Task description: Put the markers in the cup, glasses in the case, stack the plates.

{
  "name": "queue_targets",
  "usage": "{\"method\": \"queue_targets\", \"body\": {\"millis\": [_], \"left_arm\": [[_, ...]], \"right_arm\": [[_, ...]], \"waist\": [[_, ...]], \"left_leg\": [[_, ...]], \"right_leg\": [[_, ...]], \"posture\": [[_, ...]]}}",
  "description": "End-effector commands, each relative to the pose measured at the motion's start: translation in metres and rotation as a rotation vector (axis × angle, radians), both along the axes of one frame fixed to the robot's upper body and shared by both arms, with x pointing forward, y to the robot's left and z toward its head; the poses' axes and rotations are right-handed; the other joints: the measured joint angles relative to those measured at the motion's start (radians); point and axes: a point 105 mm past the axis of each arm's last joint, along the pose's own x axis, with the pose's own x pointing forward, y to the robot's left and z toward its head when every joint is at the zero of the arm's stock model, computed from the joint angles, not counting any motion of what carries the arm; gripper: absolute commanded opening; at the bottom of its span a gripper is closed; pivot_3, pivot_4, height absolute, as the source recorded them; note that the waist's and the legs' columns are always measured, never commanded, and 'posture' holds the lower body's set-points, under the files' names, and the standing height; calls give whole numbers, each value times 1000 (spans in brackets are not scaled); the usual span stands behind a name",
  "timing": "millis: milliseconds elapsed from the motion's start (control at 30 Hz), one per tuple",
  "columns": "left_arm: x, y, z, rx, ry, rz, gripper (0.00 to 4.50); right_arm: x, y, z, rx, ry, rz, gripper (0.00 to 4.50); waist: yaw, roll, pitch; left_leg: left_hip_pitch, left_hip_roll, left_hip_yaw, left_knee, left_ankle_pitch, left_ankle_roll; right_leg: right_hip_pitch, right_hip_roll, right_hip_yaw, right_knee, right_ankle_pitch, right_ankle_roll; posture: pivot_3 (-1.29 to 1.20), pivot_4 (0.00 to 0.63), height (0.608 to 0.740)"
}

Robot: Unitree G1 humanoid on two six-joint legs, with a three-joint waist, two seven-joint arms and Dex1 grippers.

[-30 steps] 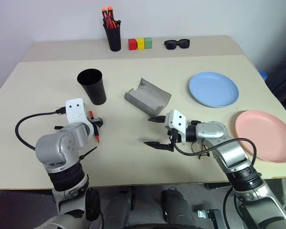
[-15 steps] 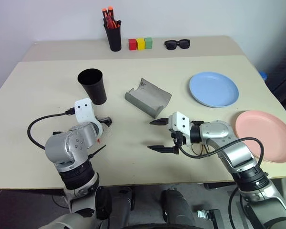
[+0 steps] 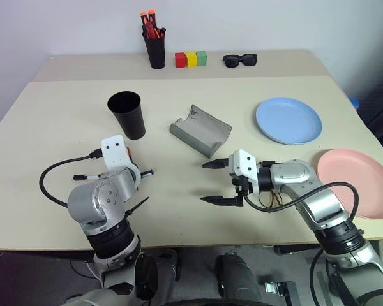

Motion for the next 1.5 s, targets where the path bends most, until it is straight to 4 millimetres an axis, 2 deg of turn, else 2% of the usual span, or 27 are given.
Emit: {"method": "queue_targets", "body": {"millis": [33,100,167,300,367,467,567,733,967,1233,1500], "left_arm": [[4,-8,21,14,-98,-131,27],[1,-25,44,-70,-232,-291,27],[-4,-31,53,-69,-283,-399,27],[-11,-30,60,95,-301,-544,27],[-10,-33,75,132,-396,-589,27],[-1,-28,113,171,-649,-547,27],[11,-9,149,206,-866,-379,27],[30,11,180,352,-1047,-203,27],[61,30,180,539,-1115,-49,27],[75,31,168,518,-1168,23,27],[81,32,152,479,-1154,30,27]], "right_arm": [[3,-2,17,31,-56,3,4500],[5,-3,18,29,-60,-2,4500],[8,-3,22,36,-71,-12,4500],[19,1,32,104,-84,-64,4500],[27,3,39,154,-94,-104,4500],[38,3,47,237,-88,-165,4500],[45,5,51,285,-92,-200,4500],[51,15,61,357,-116,-232,4500],[72,38,85,512,-199,-382,4500],[65,58,88,562,-184,-373,4500],[56,67,83,570,-155,-342,4500]], "waist": [[-2,-1,0],[-4,-1,1],[-6,-1,1],[-9,-1,1],[-8,-1,1],[-3,-1,1],[-1,-1,1],[-6,-1,1],[-7,-1,1],[-9,-1,1],[-12,-1,1]], "left_leg": [[0,0,0,0,0,0],[0,0,0,0,0,0],[0,0,0,0,0,0],[0,1,0,-1,0,0],[0,1,0,-1,0,0],[0,1,-2,-1,0,0],[0,1,-2,-1,0,0],[0,1,-2,-1,1,1],[0,1,-2,-2,1,2],[-1,0,-3,-2,2,2],[-1,0,-3,-2,2,2]], "right_leg": [[0,0,0,0,0,0],[0,0,0,0,0,0],[-1,0,0,0,0,0],[-1,1,0,0,0,0],[-1,1,1,1,0,0],[-2,1,2,0,0,-1],[-2,1,2,-1,0,-2],[-2,1,2,-1,1,-1],[-4,1,3,0,1,-1],[-4,1,3,1,2,1],[-5,1,3,2,2,1]], "posture": [[0,150,740],[0,150,740],[0,150,740],[0,150,740],[0,150,740],[0,150,740],[0,150,740],[0,150,740],[0,150,740],[0,150,740],[0,150,740]]}}
